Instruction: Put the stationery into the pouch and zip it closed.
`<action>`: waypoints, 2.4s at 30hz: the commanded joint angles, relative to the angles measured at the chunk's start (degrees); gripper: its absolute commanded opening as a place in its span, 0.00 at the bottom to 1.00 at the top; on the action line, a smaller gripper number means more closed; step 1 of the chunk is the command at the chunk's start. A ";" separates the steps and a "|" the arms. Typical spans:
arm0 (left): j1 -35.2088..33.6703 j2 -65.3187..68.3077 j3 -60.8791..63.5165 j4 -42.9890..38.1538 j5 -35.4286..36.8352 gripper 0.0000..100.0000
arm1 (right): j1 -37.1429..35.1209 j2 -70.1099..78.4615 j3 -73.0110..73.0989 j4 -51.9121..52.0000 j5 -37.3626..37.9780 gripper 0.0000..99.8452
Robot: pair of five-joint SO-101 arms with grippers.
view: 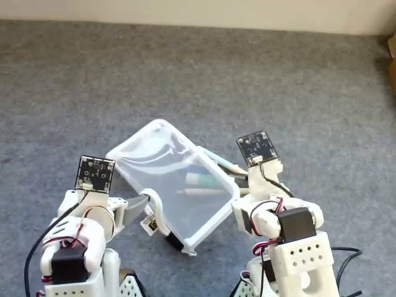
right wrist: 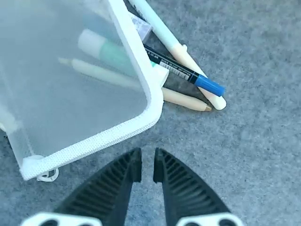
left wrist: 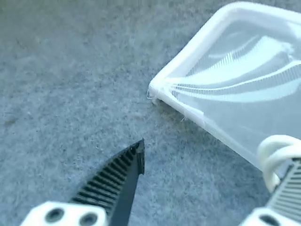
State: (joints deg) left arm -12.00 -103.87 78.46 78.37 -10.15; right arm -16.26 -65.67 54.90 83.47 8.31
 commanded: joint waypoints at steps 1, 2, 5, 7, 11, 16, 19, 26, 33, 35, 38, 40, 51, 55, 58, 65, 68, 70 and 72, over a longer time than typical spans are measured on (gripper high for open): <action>0.48 0.13 -4.79 0.88 -1.14 0.43 | -0.57 1.01 -3.47 0.31 0.62 0.05; 0.48 0.13 -5.76 1.85 -2.29 0.43 | -0.57 1.01 -3.47 0.31 0.62 0.05; 1.01 3.47 -9.36 4.40 -4.04 0.43 | -0.57 1.10 -3.47 0.31 0.62 0.05; 2.15 8.92 -12.26 5.80 -4.92 0.43 | -0.57 1.10 -3.47 0.31 0.62 0.05; 3.12 23.16 -18.15 6.15 -5.36 0.43 | -0.57 1.10 -3.47 0.31 0.53 0.05; 2.86 38.81 -27.91 9.93 -9.93 0.43 | -0.57 1.10 -3.12 0.31 0.53 0.05; 2.86 44.97 -33.45 13.36 -12.48 0.43 | -0.57 1.10 -3.12 0.31 0.53 0.05; -3.56 53.41 -35.65 15.21 -21.10 0.43 | -0.57 1.10 -3.12 0.31 0.53 0.05; -12.97 54.64 -35.91 15.12 -21.71 0.43 | -5.76 1.27 -3.03 -0.57 -4.04 0.05; -15.69 54.55 -35.65 15.12 -21.63 0.43 | -9.10 2.68 -3.03 -0.57 -5.19 0.05; -19.74 54.37 -34.68 15.03 -21.63 0.43 | -12.00 8.75 -3.38 -0.57 -7.03 0.05; -21.76 54.37 -33.54 13.71 -21.63 0.43 | -13.76 14.29 -3.56 -0.13 -7.91 0.05; -27.38 54.37 -29.23 9.85 -21.54 0.43 | -23.43 30.37 -6.55 -3.91 -7.91 0.05; -28.00 54.37 -29.14 9.85 -21.54 0.43 | -23.08 33.89 -6.55 -10.07 -7.91 0.05; -28.00 54.37 -29.14 9.85 -21.54 0.43 | -22.02 35.82 -6.90 -13.49 -7.91 0.05; -28.00 54.37 -29.05 9.85 -21.54 0.43 | -15.96 40.57 -6.99 -23.87 -7.65 0.05; -28.00 54.37 -29.05 9.85 -21.54 0.43 | -13.85 43.65 -7.16 -27.74 -7.65 0.05; -28.00 54.37 -29.05 9.85 -21.54 0.43 | -13.49 45.76 -8.84 -30.29 -7.56 0.05; -28.00 54.37 -29.05 9.85 -21.54 0.43 | -13.49 47.87 -11.12 -31.16 -7.74 0.05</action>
State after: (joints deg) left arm -39.43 -49.63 49.71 88.84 -31.34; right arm -30.95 -19.96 49.10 55.34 1.01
